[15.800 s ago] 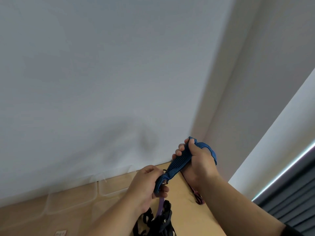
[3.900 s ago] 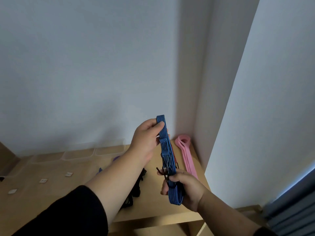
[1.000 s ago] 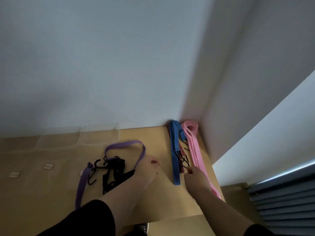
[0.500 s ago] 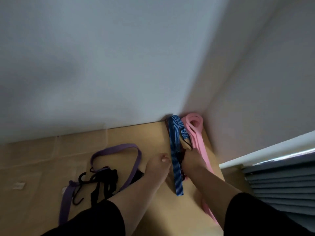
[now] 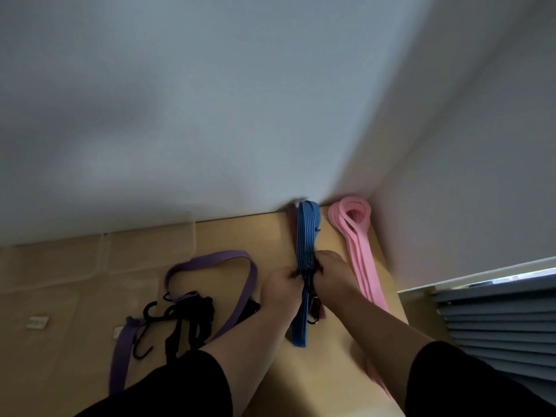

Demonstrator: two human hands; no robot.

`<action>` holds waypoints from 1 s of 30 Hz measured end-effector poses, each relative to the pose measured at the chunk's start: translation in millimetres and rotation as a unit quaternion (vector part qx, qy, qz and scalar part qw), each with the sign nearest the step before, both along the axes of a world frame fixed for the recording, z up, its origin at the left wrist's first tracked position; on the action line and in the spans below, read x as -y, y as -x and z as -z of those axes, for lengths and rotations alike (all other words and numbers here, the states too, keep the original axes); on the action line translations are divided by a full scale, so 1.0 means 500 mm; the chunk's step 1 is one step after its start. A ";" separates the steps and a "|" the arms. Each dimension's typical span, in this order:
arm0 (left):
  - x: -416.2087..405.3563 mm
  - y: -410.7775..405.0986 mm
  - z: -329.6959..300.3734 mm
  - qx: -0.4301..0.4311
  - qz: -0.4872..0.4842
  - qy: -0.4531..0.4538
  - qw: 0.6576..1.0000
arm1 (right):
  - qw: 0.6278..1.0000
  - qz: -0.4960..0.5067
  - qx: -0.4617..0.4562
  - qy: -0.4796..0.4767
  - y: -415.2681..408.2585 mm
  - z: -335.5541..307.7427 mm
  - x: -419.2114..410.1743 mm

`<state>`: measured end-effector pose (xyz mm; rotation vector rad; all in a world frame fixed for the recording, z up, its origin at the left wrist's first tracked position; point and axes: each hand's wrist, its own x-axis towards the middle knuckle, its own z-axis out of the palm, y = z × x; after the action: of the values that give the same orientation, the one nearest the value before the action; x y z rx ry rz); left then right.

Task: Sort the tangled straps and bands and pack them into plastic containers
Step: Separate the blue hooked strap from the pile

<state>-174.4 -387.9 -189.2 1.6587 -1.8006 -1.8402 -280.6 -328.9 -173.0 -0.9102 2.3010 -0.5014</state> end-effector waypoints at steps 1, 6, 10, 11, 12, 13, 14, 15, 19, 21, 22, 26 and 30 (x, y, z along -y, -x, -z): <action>-0.004 0.003 0.002 0.007 -0.001 0.000 1.000 | 1.000 -0.012 0.006 0.004 0.004 0.001 -0.001; -0.003 0.010 -0.007 0.034 0.010 0.022 0.999 | 0.999 -0.031 0.016 0.017 0.020 0.004 -0.011; 0.015 0.016 -0.023 0.040 0.006 0.042 0.998 | 1.000 0.019 -0.001 0.006 0.022 0.000 -0.028; 0.018 0.018 -0.022 0.042 0.012 0.045 0.998 | 1.000 0.029 -0.004 0.000 0.022 0.001 -0.032; 0.021 0.018 -0.023 0.049 0.021 0.052 0.997 | 0.999 0.036 -0.006 -0.004 0.021 0.002 -0.036; 0.022 0.017 -0.025 0.058 0.030 0.063 0.996 | 0.999 0.039 -0.006 -0.004 0.020 0.002 -0.041; 0.021 0.015 -0.029 0.068 0.038 0.073 0.994 | 0.999 0.040 -0.008 -0.004 0.019 0.000 -0.047; 0.019 0.011 -0.036 0.075 0.045 0.085 0.992 | 0.999 0.038 -0.011 -0.004 0.018 -0.004 -0.052; 0.012 -0.017 -0.064 0.108 0.082 0.156 0.978 | 0.999 0.045 -0.005 0.004 0.011 -0.021 -0.077; 0.017 -0.046 -0.073 0.122 0.104 0.217 0.963 | 0.998 0.051 -0.005 0.023 0.002 -0.033 -0.092; 0.022 -0.062 -0.075 0.130 0.116 0.243 0.954 | 0.998 0.051 -0.005 0.031 -0.002 -0.038 -0.099; 0.032 -0.124 -0.067 0.267 0.166 0.306 0.899 | 0.997 0.044 0.009 0.060 -0.025 -0.053 -0.118; 0.018 -0.162 -0.050 0.317 0.161 0.279 0.892 | 0.996 0.042 0.032 0.069 -0.058 -0.058 -0.151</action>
<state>-93.2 -396.8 -164.3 1.9002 -2.6515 -0.6920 -251.7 -253.6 -143.9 -0.8530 2.2762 -0.7237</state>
